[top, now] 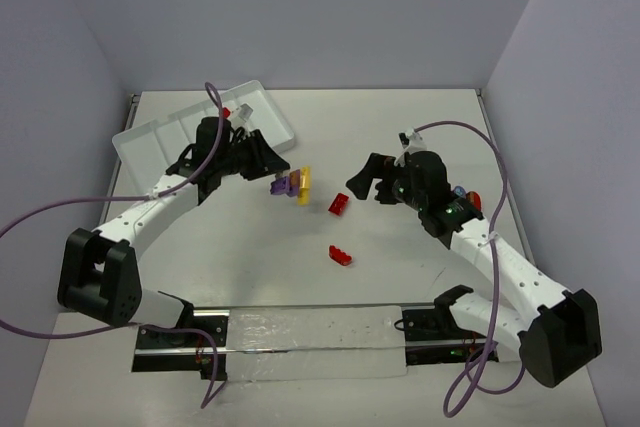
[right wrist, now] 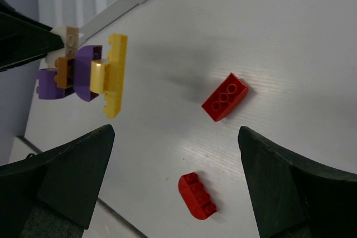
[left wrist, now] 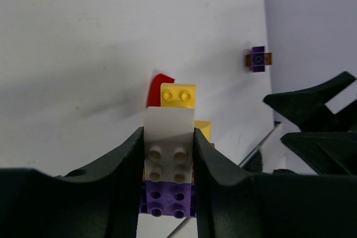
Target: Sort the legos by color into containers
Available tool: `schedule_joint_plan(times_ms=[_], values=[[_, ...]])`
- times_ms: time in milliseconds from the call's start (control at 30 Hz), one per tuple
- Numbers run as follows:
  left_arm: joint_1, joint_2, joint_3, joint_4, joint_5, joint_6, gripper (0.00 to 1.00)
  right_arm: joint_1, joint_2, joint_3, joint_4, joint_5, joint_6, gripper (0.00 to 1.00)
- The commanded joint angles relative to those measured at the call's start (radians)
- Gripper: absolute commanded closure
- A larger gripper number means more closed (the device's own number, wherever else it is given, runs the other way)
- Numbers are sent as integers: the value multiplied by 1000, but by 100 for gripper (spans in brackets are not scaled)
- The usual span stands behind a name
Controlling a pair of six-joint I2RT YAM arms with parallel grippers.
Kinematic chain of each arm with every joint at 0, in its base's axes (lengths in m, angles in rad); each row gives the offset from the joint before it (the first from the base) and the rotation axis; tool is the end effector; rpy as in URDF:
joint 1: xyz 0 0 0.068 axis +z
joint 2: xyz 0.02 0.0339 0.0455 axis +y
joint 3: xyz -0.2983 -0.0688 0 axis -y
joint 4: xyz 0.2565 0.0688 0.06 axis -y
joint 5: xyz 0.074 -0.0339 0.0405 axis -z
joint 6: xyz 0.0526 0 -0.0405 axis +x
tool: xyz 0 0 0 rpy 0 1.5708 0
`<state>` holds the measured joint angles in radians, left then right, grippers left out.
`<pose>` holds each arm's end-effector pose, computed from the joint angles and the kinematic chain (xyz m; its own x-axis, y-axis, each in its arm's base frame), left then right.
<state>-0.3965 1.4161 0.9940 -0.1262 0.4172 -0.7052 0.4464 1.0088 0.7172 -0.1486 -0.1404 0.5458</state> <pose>0.3024 -0.1497 0.2943 -0.8017 -0.3068 -0.5130 0.2001 0.6709 -0.7140 0.2115 0.1094 0.2959 -0.6097 0.2780 -0.7423 -0.2634 0.8122 0.5206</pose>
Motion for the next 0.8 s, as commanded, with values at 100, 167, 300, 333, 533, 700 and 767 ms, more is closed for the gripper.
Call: schedule_joint_plan(times_ms=[100,167,300,333,533,700,767], values=[[31,-32,-103,343,140,-246,100,104,81,98,86,-95,-6,1],[31,-22,-107,347,129,-266,100,154,102,137,37,-41,-49,3],[31,-25,-115,345,90,-281,100,237,183,230,-98,31,-110,7],[31,-32,-114,334,74,-281,100,250,197,242,-104,35,-110,8],[31,-52,-114,299,50,-268,100,283,286,270,-83,97,-37,21],[31,-61,-123,300,49,-267,100,295,332,291,-46,92,-21,36],[31,-61,-123,300,52,-264,100,295,348,297,-33,96,-17,41]])
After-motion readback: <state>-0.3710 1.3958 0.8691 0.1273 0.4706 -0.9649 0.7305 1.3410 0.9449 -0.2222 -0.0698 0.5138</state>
